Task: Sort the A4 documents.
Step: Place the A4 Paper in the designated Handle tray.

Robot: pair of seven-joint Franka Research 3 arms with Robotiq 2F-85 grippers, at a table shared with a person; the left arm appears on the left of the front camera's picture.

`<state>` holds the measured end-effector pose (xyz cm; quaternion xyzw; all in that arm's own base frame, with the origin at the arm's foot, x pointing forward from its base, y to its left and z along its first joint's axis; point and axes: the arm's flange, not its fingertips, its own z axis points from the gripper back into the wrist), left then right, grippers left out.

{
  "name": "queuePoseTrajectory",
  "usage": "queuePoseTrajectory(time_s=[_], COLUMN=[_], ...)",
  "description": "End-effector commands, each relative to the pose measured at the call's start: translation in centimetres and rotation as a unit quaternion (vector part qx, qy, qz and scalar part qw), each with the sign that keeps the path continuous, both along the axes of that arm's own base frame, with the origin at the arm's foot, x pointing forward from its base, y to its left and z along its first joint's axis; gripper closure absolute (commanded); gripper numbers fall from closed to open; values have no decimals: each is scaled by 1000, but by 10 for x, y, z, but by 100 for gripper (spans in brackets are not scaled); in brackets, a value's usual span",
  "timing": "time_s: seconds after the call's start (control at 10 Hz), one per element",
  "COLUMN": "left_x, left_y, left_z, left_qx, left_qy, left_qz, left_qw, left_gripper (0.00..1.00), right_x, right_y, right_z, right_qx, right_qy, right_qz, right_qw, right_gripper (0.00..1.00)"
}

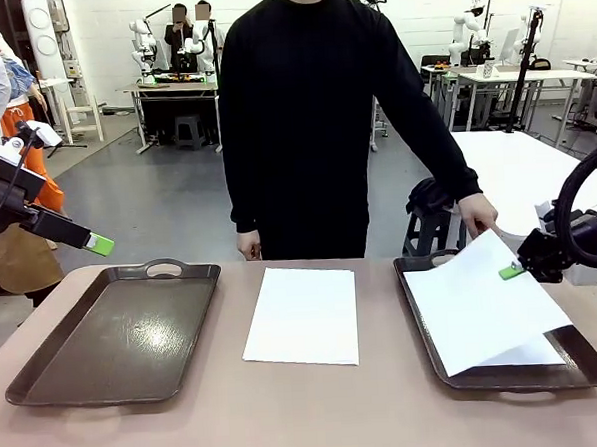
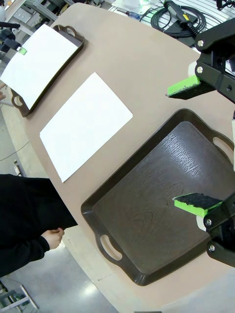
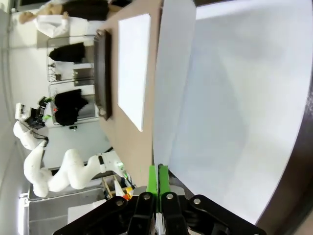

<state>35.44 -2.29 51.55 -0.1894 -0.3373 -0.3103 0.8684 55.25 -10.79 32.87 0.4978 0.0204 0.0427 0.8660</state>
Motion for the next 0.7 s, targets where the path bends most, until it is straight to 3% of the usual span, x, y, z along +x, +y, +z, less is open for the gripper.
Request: queuePoseTrajectory(time_s=[0.0,0.3,0.6], left_x=[1,1,1], left_y=[3,3,3], left_z=[-2,-2,-2], left_qx=[-5,-5,-5], left_qy=[-2,-2,-2], left_qz=[-6,-6,-6], left_qw=[1000,1000,1000], left_gripper=[0,0,0], right_x=[4,4,5], right_y=[13,11,5], right_z=[-11,-15,-13], right_qx=[-43,-111,-169], right_qy=[24,19,-21], right_qz=[26,39,14], right_qw=[998,993,985], right_gripper=[99,99,99])
